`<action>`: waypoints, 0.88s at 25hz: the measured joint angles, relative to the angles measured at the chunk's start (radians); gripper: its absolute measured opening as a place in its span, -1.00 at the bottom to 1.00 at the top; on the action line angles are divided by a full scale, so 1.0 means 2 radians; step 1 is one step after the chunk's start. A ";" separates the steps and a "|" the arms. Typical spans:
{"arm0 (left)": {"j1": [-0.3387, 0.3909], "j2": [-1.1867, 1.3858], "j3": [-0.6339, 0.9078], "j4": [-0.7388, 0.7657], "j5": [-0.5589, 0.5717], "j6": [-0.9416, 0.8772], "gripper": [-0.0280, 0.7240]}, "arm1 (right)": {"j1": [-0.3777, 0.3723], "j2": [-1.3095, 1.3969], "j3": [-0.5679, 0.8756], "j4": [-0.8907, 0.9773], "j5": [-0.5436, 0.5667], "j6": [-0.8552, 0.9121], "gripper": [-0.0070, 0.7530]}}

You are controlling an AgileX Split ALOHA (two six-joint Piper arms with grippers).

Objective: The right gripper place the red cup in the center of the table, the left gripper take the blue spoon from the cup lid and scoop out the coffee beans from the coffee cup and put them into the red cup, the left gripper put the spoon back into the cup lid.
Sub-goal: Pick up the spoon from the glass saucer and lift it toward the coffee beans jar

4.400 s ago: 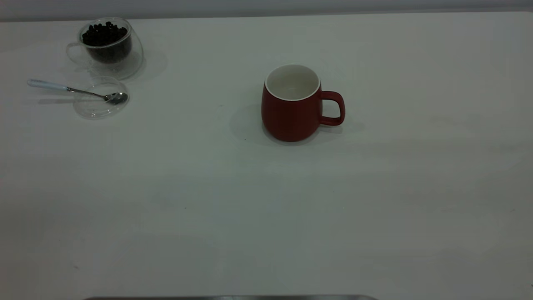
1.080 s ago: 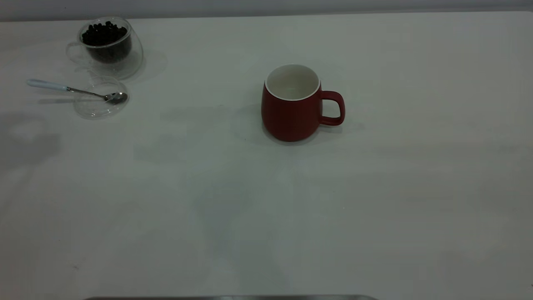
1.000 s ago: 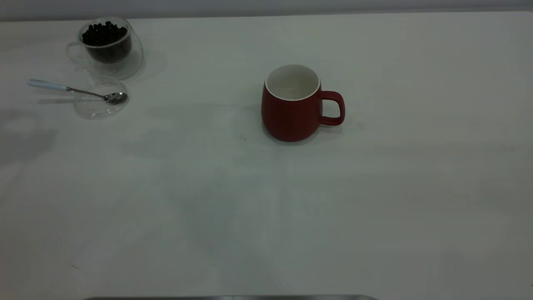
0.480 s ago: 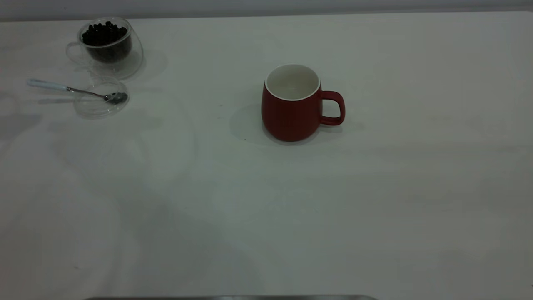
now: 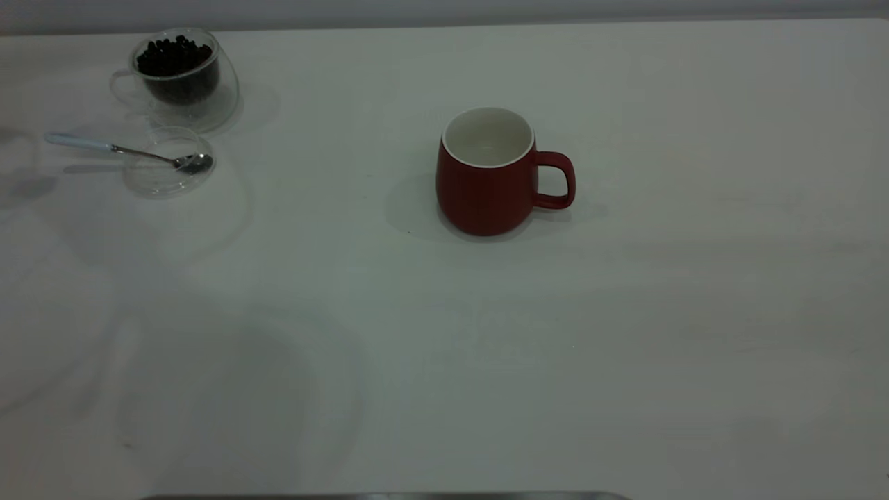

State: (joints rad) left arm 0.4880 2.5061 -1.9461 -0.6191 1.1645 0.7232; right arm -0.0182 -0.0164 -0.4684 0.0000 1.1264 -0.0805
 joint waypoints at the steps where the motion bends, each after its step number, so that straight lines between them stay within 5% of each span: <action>1: 0.000 0.011 -0.013 0.004 0.000 -0.001 0.64 | 0.000 0.000 0.000 0.000 0.000 0.000 0.57; 13: 0.000 0.101 -0.082 0.004 0.000 -0.005 0.64 | 0.000 0.000 0.000 0.000 0.000 0.000 0.57; 22: 0.000 0.124 -0.083 -0.083 0.000 0.026 0.64 | 0.000 0.000 0.000 0.000 0.000 0.000 0.57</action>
State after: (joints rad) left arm 0.4880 2.7534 -2.1120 -0.7844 1.1645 0.7752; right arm -0.0182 -0.0164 -0.4684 0.0000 1.1264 -0.0805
